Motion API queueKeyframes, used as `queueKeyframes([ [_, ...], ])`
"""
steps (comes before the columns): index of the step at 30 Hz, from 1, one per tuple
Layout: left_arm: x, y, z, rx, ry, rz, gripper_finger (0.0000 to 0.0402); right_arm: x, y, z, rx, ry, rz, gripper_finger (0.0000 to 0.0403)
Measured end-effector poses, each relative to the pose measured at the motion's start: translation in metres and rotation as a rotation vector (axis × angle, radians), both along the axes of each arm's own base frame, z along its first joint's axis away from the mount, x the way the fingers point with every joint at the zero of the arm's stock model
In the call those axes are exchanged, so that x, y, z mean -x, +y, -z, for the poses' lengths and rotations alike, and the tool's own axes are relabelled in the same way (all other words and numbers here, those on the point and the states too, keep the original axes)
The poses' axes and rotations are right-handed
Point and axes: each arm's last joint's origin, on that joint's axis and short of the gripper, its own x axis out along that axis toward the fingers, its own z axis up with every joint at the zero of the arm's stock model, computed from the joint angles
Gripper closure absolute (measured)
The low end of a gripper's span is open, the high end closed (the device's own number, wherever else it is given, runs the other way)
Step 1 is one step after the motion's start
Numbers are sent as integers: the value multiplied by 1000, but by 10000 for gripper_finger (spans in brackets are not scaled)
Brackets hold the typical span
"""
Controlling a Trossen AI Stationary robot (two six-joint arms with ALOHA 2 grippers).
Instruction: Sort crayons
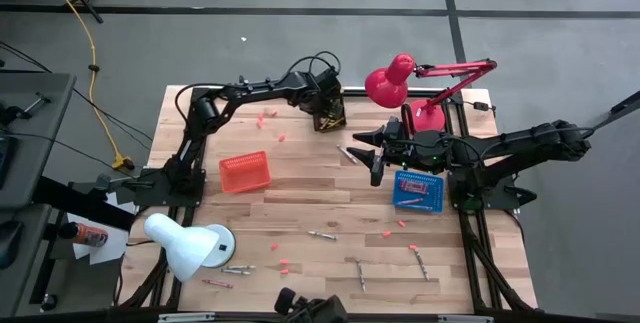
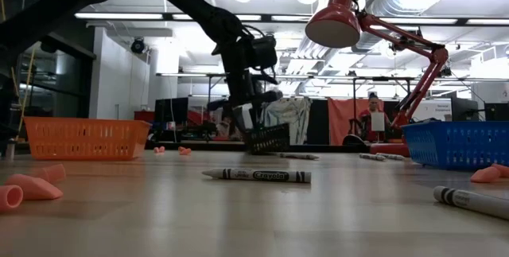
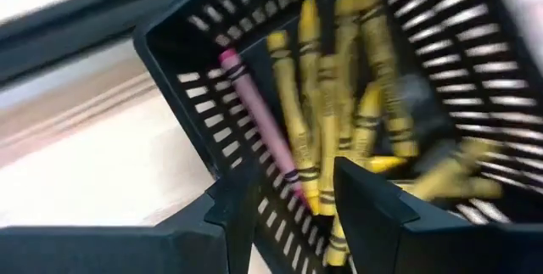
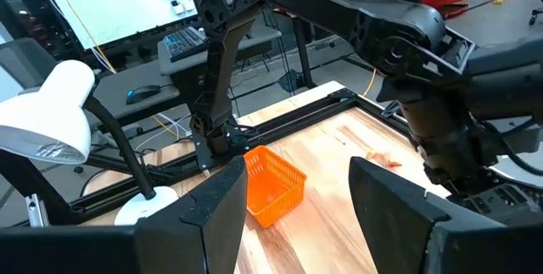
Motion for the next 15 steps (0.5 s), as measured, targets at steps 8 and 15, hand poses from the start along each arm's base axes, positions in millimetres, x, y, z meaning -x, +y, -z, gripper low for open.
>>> queueKeyframes([
  [8,1,4,14,34,28,-32,261,0,0,0,-1,-4,0,203],
  [15,2,8,23,65,15,-87,261,0,0,0,-1,-5,0,203],
])
